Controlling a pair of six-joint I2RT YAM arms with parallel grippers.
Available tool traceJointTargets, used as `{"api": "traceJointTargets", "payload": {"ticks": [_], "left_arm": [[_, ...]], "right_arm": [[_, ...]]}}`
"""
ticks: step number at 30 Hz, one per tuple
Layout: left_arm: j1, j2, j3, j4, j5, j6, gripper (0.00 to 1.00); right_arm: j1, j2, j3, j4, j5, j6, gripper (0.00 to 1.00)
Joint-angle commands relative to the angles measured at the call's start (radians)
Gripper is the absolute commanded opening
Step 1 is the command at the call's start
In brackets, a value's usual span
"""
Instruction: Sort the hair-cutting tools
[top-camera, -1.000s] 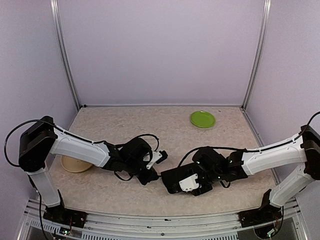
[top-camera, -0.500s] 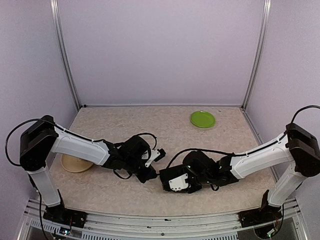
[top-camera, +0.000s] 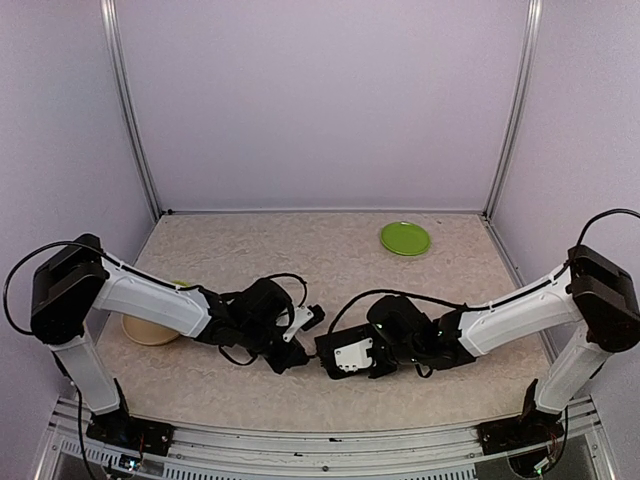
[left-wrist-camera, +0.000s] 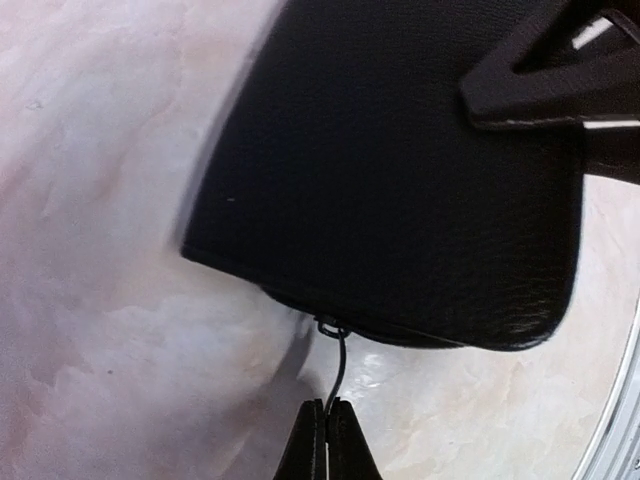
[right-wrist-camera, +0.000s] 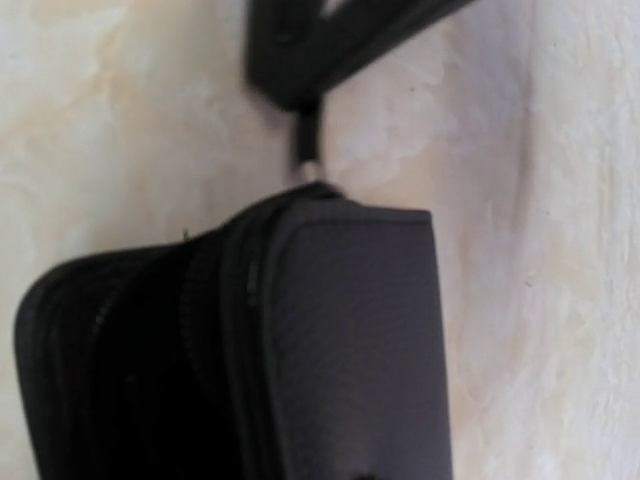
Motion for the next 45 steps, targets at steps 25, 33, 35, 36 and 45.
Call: {"api": "traceJointTargets", "payload": {"ticks": [25, 33, 35, 36, 45], "left_arm": [[0.114, 0.139, 0.268, -0.142, -0.09, 0.025, 0.0], [0.111, 0.158, 0.271, -0.128, -0.089, 0.014, 0.0], [0.111, 0.166, 0.271, -0.121, -0.092, 0.008, 0.0], [0.111, 0.17, 0.271, -0.118, -0.091, 0.006, 0.0], [0.111, 0.163, 0.253, -0.088, -0.091, -0.007, 0.0]], "right_arm": [[-0.264, -0.205, 0.016, -0.432, -0.276, 0.03, 0.57], [-0.264, -0.144, 0.054, -0.357, -0.306, 0.066, 0.57], [-0.245, -0.097, 0.1, -0.324, -0.287, 0.09, 0.55], [-0.234, -0.067, 0.121, -0.309, -0.268, 0.092, 0.54], [-0.181, 0.145, 0.258, -0.248, -0.193, 0.13, 0.35]]}}
